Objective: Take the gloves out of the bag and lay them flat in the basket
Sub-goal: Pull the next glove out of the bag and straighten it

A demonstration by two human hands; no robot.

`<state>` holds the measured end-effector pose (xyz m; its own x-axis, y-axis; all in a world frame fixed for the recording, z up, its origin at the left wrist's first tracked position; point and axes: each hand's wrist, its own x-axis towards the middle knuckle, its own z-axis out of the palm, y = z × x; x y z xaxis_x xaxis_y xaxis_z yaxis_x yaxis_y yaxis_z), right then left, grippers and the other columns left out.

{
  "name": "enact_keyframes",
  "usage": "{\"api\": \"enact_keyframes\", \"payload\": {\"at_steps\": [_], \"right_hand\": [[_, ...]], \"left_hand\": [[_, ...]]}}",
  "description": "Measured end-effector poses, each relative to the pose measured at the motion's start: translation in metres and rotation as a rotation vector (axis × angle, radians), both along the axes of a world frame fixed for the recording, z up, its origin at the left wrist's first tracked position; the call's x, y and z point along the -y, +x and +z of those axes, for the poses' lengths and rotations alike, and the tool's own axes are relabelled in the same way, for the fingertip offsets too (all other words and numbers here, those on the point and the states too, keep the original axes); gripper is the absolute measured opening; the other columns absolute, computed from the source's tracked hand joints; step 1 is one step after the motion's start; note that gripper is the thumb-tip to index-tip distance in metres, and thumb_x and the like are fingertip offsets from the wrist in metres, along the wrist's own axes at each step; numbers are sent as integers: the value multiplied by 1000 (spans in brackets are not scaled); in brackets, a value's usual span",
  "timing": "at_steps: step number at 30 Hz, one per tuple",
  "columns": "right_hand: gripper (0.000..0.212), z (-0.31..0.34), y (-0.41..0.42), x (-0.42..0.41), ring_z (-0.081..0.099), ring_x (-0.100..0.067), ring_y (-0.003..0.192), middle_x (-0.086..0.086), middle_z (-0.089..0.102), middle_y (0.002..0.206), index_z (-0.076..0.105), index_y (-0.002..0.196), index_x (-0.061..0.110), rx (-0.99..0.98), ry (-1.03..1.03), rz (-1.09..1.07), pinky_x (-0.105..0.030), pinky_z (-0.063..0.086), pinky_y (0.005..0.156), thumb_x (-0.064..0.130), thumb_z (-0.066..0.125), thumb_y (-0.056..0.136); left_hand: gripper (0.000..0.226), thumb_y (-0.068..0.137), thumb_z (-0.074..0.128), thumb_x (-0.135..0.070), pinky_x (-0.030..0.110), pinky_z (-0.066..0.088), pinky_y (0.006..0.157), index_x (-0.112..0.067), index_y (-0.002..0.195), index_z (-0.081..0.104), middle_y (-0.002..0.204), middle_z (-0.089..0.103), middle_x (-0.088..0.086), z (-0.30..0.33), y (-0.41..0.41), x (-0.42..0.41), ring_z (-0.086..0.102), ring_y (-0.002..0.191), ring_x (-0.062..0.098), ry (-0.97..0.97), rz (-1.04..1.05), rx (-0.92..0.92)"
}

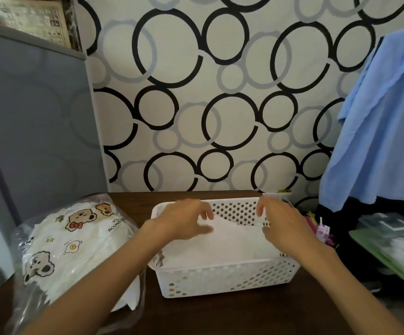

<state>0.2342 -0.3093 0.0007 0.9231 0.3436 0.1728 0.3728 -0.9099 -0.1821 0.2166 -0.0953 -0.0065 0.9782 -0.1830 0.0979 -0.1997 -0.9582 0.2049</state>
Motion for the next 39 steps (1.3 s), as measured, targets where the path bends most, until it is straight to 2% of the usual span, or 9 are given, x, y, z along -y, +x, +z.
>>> {"api": "enact_keyframes", "payload": {"at_steps": [3,8,13,17,20,25,31,35,39], "right_hand": [[29,-5,7,-12,49,-13,95,4,49,108,59,109,30,-356,-55,191,-22,41,78,16,66,85],[79,-20,25,-21,26,-31,137,-6,14,150,16,148,37,-618,-331,170,-43,30,112,29,66,87],[82,-35,29,-26,15,-33,142,-8,4,155,4,151,35,-622,-486,183,-48,24,114,23,60,91],[83,-13,24,-24,29,-29,137,-5,10,154,11,150,35,-691,-411,180,-34,38,105,21,65,88],[85,5,21,-23,30,-26,136,-2,22,150,19,148,36,-540,-387,218,-38,32,111,34,72,81],[76,-1,7,-48,38,-25,130,-3,26,149,21,147,38,-585,-336,263,-36,36,105,44,64,85],[68,3,-10,-51,36,-20,132,0,33,147,32,144,31,-432,-201,171,-37,33,110,45,64,86],[40,21,-55,-74,53,-3,96,14,57,114,51,127,38,-176,85,240,-25,45,86,44,60,88],[21,35,-113,-125,57,1,82,18,63,95,67,107,38,-123,230,345,-15,45,73,42,61,88]], "left_hand": [[80,86,57,-57,44,17,119,-32,150,18,159,12,-7,-13,-9,-7,12,146,17,124,-79,-360],[95,93,55,-40,42,-2,121,-22,149,-19,157,-24,-1,-35,-6,-13,-19,145,15,297,-123,-478],[92,94,55,-35,46,1,120,-23,150,-17,158,-22,-3,-40,-5,-12,-16,146,14,365,-116,-529],[89,90,57,-47,46,2,120,-26,153,-3,161,-10,-6,-15,-10,-10,-8,148,16,267,-98,-509],[78,84,60,-58,50,16,118,-37,148,22,159,13,-9,13,-24,-17,9,146,18,165,-60,-441],[29,87,64,-41,29,44,94,-29,114,65,127,57,-8,22,-41,-24,51,115,14,244,13,-382],[16,94,57,-25,32,48,97,-27,107,67,120,61,-13,44,-77,-51,56,108,5,-201,0,-286],[23,80,71,-43,27,51,87,-37,96,56,101,57,-24,54,-133,-109,58,95,1,-204,282,-59],[54,71,71,-59,21,46,87,-33,113,50,114,52,-18,46,-155,-130,52,103,6,-49,466,-461]]}}
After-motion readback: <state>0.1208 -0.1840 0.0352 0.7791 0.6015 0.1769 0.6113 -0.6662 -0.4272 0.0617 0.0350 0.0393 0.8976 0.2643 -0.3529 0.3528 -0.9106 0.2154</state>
